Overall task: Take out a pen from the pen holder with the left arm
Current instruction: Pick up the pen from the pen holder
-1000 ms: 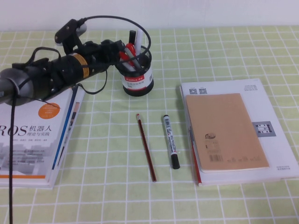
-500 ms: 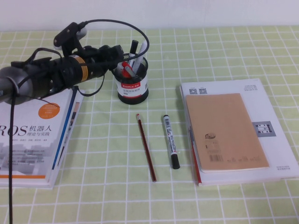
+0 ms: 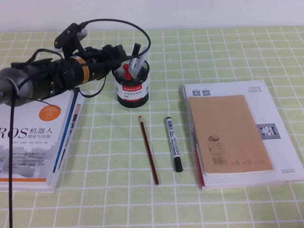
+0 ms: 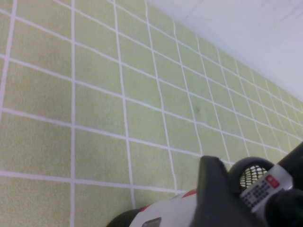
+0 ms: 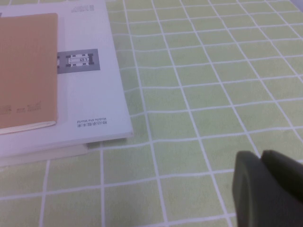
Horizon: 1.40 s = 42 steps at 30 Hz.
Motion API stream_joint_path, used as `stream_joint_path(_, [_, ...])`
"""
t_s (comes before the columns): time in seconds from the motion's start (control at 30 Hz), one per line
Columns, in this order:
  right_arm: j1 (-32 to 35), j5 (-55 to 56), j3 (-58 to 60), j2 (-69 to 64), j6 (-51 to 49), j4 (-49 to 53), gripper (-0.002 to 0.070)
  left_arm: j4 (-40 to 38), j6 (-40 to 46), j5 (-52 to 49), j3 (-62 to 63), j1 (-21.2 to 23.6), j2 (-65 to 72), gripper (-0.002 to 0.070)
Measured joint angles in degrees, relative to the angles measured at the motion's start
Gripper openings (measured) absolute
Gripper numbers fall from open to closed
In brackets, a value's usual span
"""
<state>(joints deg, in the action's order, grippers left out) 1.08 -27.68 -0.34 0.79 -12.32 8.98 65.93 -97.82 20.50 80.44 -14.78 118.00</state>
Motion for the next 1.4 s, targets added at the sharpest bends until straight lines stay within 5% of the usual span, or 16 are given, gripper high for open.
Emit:
stream_joint_path(0.13, [0.0,0.0,0.0,0.0,0.0,0.0,-0.0013,0.1,-0.5,0.1,0.0,0.0,0.0,0.0337])
stream_joint_path(0.8, [0.0,0.0,0.0,0.0,0.0,0.0,-0.0012,0.2,0.7,-3.2,0.6,0.0,-0.1,0.0368])
stream_joint_path(1.4, [0.0,0.0,0.0,0.0,0.0,0.0,-0.0013,0.7,0.8,-2.2,0.6,0.0,-2.5,0.0329])
